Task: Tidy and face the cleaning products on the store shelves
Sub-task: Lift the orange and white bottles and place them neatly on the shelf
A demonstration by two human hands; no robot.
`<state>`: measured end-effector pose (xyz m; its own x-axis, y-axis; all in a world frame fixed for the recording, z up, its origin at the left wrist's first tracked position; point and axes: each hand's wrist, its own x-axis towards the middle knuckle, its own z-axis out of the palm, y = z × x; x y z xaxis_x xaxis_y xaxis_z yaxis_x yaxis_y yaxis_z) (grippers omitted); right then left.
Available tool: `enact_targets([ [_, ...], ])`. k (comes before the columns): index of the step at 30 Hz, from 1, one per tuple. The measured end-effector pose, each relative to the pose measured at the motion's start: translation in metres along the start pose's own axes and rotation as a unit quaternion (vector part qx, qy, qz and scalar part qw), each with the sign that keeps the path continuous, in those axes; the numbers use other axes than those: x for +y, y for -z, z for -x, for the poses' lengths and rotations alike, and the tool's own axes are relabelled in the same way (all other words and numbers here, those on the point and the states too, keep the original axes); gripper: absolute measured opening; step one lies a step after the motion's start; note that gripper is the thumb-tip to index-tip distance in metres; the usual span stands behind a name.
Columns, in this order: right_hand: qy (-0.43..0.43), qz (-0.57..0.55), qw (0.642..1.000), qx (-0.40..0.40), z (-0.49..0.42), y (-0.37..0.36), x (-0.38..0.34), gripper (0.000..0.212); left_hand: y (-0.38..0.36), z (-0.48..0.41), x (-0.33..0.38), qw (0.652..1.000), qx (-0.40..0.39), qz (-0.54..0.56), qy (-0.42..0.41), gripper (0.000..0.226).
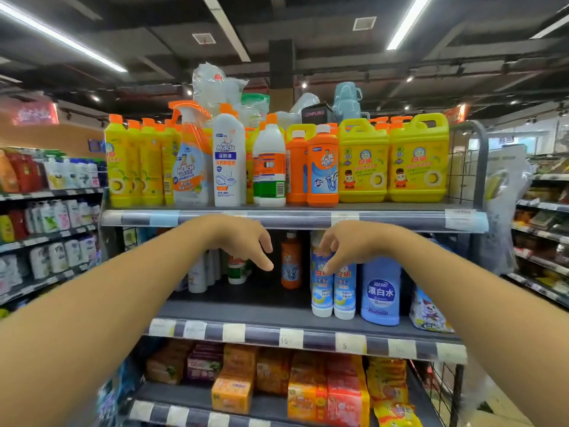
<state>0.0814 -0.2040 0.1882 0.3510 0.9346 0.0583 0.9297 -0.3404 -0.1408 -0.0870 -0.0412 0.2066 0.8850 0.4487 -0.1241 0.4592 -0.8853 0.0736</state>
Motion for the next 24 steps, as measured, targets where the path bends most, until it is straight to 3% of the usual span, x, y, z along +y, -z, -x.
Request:
enact_targets([
  [6, -0.032, -0.006, 0.997, 0.076, -0.029, 0.052, 0.004, 0.058, 0.063, -0.022, -0.013, 0.999, 0.03, -0.011, 0.033, 0.059],
  [12, -0.142, -0.063, 0.965, 0.212, -0.08, 0.069, 0.008, 0.065, 0.09, -0.067, -0.028, 0.975, 0.21, 0.052, 0.042, 0.053],
  [15, -0.21, -0.159, 0.925, 0.274, -0.107, 0.069, 0.011, 0.063, 0.085, -0.098, -0.031, 0.949, 0.274, 0.155, 0.015, 0.062],
  [20, -0.252, -0.231, 0.886, 0.315, -0.149, 0.062, 0.021, 0.097, 0.074, -0.147, -0.035, 0.882, 0.345, 0.319, -0.032, 0.06],
  [24, -0.256, -0.312, 0.845, 0.351, -0.171, 0.056, 0.031, 0.094, 0.075, -0.175, -0.041, 0.847, 0.388, 0.365, -0.001, 0.08],
])
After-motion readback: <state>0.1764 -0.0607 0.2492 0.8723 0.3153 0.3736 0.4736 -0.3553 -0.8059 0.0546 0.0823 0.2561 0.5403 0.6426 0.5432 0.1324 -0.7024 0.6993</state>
